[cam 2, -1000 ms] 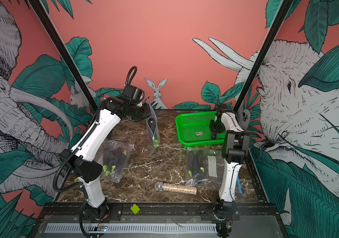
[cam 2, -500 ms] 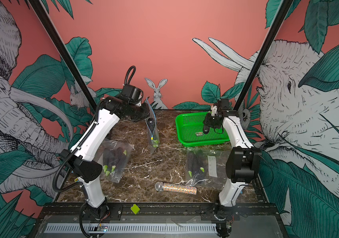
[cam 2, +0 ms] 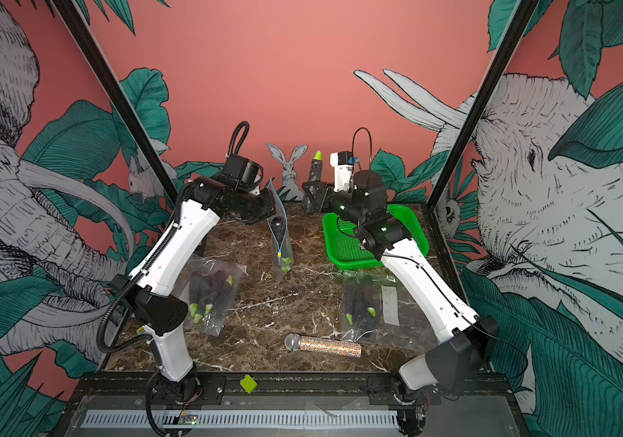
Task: Place the eggplant in a zip-top bag and seal the zipper
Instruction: Place the eggplant in the zipper food storage bag.
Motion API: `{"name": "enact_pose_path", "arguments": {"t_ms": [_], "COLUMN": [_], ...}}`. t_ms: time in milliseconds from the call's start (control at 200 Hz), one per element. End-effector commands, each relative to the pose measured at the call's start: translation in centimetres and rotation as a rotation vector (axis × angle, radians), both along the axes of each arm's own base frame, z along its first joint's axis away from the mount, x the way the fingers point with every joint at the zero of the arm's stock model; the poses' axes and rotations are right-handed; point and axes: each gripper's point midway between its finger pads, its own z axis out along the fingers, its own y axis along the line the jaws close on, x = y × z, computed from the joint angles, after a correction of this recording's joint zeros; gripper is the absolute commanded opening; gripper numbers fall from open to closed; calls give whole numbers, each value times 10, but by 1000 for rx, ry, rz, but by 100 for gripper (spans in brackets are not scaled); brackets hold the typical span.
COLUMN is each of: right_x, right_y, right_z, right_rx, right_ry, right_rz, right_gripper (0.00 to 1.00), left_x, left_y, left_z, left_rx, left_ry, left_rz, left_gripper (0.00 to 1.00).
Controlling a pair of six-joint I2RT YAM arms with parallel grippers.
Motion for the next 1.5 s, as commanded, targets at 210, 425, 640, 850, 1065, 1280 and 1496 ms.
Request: {"name": "enact_pose_path", "arguments": {"t_ms": [210,425,640,850,1065,1280,1496], "right_x": [4,2,-4,-6,-18,-38,-43], "right_y": [46,66,76,74,70,68,41], "right_z": [-7,-27,-67,-114,-134,-74,-33], "right_rx": [142,104,-89,-350,-503,-379,-270], "right_ry": [-64,-60,-58,-52,-40,-39,2], "right_rz": [-87,-105,-102,-92,-22,87,130], "right_gripper": [7,8,7,7,19,47,59], "left_x": [-9,-11,-11,-12,-11,-7,-5], "left_y": [10,13,14,15,17,13,14], "left_z": [16,18,30,36,37,33,34], "left_rx": [-41,-34,-49,-51,-46,-54,-59], "left_ry": [-14,-21,-53,-63,-69,-62,-64], "left_rz": [52,59,64,63,70,74,84], "left_gripper": [0,0,0,0,0,0,0]}}
